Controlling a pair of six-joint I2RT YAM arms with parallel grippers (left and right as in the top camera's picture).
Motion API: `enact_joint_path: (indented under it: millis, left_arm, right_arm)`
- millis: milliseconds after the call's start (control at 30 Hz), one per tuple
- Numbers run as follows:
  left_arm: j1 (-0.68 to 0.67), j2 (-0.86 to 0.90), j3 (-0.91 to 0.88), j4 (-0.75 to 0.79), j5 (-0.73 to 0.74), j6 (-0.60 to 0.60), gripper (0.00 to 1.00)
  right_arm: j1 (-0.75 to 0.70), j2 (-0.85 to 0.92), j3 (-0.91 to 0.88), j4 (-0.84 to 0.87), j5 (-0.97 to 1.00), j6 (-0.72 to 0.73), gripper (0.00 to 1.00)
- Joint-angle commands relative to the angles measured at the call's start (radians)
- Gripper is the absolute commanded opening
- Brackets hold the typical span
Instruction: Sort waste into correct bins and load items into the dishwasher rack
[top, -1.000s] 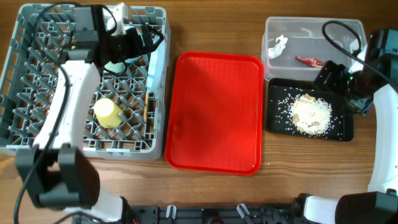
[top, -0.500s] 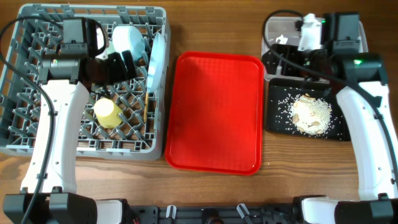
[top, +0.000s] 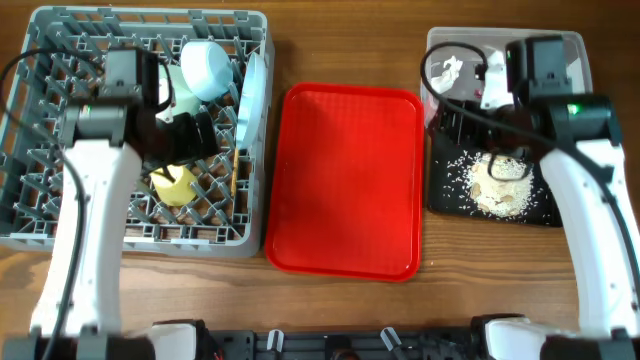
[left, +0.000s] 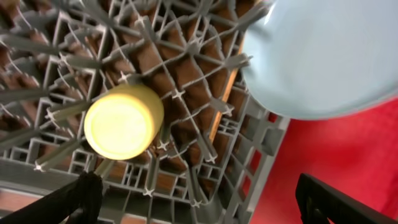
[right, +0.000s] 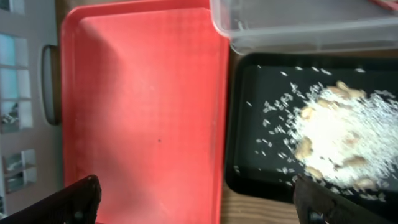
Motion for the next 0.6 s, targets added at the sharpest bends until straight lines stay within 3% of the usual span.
enact_joint_path:
  millis: [0,167,267,400,567]
  left_arm:
    - [0.002,-0.222,-0.116,0.088,0.019,0.062,1.0]
    - [0.002,-0.501,-0.301,0.222,0.107,0.153,1.0]
    - [0.002,-0.687,-0.404,0.272,0.126,0.15,1.0]
    - [0.002,-0.882,-0.468,0.272,0.127,0.151,1.0]
    - [0.002,-0.986,-0.468,0.269,0.127,0.151,1.0]
  right_arm:
    - [-0.002,-0.167,-0.097,0.049,0.063,0.005,1.0]
    - [-0.002,-0.404,-0.262,0.18,0.064,-0.006,1.0]
    - [-0.002,-0.566,-0.36,0.234,0.077,-0.002,1.0]
    - [-0.002,-0.722,-0.415,0.192,0.13,-0.001,1.0]
    - [-0.002,-0.766,-0.415,0.121,0.13,-0.001,1.0]
